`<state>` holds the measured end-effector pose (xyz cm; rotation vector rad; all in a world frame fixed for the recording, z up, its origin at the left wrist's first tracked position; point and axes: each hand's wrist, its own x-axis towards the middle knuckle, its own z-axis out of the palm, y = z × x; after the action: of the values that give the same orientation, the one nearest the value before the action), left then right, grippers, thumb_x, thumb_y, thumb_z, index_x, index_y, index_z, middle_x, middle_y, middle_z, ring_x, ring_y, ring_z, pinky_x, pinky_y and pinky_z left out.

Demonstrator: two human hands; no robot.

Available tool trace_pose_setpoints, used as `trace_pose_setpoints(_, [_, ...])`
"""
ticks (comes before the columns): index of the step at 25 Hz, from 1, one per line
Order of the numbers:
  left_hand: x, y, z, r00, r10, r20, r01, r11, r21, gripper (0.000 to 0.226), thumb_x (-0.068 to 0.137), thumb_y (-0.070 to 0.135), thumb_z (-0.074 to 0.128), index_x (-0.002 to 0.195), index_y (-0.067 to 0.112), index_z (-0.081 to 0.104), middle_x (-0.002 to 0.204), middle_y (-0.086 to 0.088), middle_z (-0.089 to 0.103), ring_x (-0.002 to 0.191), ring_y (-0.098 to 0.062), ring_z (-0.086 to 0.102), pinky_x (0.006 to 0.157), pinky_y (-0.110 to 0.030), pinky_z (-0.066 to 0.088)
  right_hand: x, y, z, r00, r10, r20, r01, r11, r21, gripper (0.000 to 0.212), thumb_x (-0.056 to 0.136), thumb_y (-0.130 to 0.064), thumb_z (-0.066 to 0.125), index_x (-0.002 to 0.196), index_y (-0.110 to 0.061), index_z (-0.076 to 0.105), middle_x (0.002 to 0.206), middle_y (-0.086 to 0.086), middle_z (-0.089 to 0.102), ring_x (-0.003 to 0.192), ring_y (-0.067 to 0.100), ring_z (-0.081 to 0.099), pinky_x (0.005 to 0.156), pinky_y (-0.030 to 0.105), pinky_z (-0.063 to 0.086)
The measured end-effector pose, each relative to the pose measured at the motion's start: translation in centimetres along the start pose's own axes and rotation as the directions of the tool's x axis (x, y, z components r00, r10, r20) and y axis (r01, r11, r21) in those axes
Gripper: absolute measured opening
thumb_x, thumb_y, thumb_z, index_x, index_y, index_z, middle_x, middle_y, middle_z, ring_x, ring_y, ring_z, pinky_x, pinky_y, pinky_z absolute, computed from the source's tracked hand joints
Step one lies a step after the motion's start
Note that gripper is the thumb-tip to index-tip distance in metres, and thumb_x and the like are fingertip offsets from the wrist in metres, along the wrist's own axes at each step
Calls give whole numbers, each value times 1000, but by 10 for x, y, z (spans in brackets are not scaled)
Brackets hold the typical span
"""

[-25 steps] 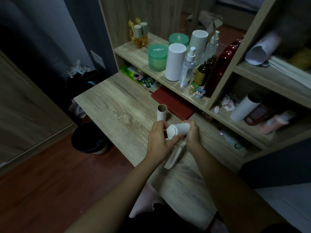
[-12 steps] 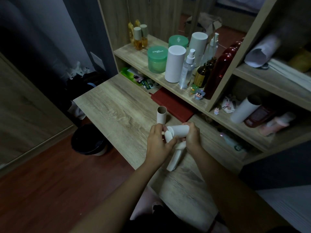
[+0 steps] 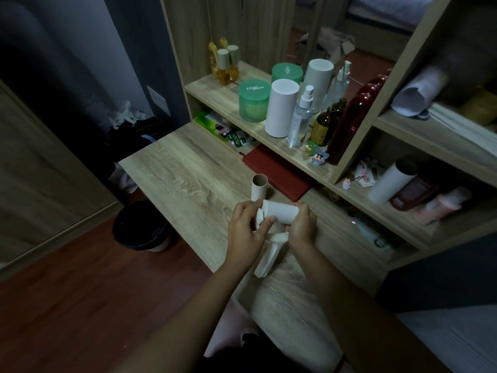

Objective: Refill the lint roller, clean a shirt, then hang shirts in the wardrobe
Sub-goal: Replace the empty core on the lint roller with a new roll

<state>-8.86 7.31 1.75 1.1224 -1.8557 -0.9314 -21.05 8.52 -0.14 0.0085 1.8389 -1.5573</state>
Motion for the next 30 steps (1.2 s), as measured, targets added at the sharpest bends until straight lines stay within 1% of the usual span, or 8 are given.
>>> trace_pose_setpoints(3, [0,1,-1,1000,17,18,-17,1000,-1,45,82,23,70,122,8,59,100,1,48,88,12,48,76,-3,39,-3,1,0,1000,-12,10,12,999,-38,22,89,-31,40,88,-24,61,111,15,60,101,31,59,71,35,52])
trace_pose_setpoints(7, [-2,1,-2,999,37,36,-38,999,16,47,85,24,67,127,7,55,101,-1,43,82,8,47,72,-2,38,-10,-5,0,999,34,19,-35,996,77,33,92,-23,39,111,-4,59,107,16,57,96,29,56,59,27,45])
trace_pose_setpoints(11, [-2,1,-2,998,40,43,-41,998,39,47,87,23,64,129,6,52,98,-3,42,78,2,45,74,0,36,-12,-7,0,1000,0,28,-1,999,40,33,92,-25,40,110,-7,60,113,17,58,102,30,57,61,27,46])
trace_pose_setpoints(14, [1,2,-3,999,32,24,-33,998,53,47,90,21,60,133,5,49,98,-3,41,77,2,44,74,0,35,-15,-10,0,998,-42,38,42,999,2,32,93,-24,39,109,-6,60,110,16,58,98,27,56,58,26,44])
trace_pose_setpoints(18, [-2,0,-3,999,37,0,-37,997,68,52,89,34,55,134,7,49,100,-2,41,74,0,44,72,-3,36,-18,-11,1,996,-82,46,84,996,-39,31,94,-24,39,109,-6,59,109,16,58,97,27,56,59,25,45])
trace_pose_setpoints(22, [-6,-1,-3,995,-43,-93,43,999,-2,51,84,39,59,127,12,57,115,-4,53,86,-10,58,74,-6,43,-23,-14,0,971,-227,73,235,964,-122,22,94,-19,39,97,-10,58,99,10,56,94,27,56,61,24,47])
trace_pose_setpoints(25, [-6,-1,-5,985,-115,-126,105,991,-82,50,83,47,61,124,18,60,114,-3,66,97,-15,65,83,-22,51,-25,-16,3,933,-345,102,357,920,-159,21,93,-17,40,91,-9,60,94,10,58,89,26,57,60,23,46])
trace_pose_setpoints(30, [-6,5,-13,939,-334,-77,303,914,-271,51,86,36,63,132,17,52,85,-1,73,69,-8,70,70,-30,57,-30,-18,2,885,-425,191,462,856,-233,21,87,-24,41,85,-12,58,91,7,58,84,19,56,57,20,42])
